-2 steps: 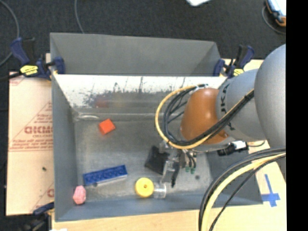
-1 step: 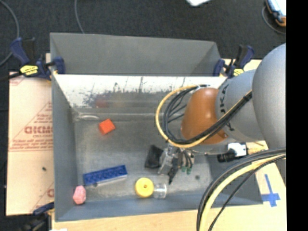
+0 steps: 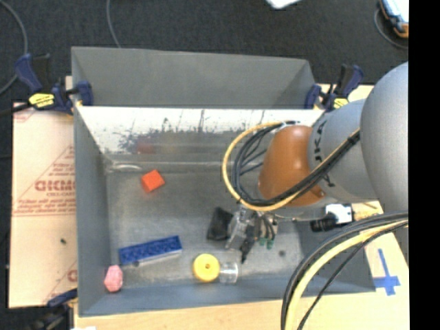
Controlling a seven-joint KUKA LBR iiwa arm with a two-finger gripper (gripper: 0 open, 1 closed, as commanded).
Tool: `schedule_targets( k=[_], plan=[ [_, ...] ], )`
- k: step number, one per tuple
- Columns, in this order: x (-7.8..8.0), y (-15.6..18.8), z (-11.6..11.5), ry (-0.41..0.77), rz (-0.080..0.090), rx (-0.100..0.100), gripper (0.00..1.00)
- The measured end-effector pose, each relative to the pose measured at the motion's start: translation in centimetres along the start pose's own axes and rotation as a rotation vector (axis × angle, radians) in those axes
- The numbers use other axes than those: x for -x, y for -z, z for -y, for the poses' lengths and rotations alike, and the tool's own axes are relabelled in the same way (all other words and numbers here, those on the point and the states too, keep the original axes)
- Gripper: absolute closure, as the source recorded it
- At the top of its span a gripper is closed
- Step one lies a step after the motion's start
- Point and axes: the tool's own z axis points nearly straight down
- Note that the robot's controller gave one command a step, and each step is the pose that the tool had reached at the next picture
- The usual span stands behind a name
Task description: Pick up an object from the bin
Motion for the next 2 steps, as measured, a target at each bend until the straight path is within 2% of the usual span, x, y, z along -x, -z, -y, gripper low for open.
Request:
schedule_targets(
  k=[2],
  plan=[
    [-0.2,1.9,0.1,0.002,-0.007,-0.002,1.00]
  ],
)
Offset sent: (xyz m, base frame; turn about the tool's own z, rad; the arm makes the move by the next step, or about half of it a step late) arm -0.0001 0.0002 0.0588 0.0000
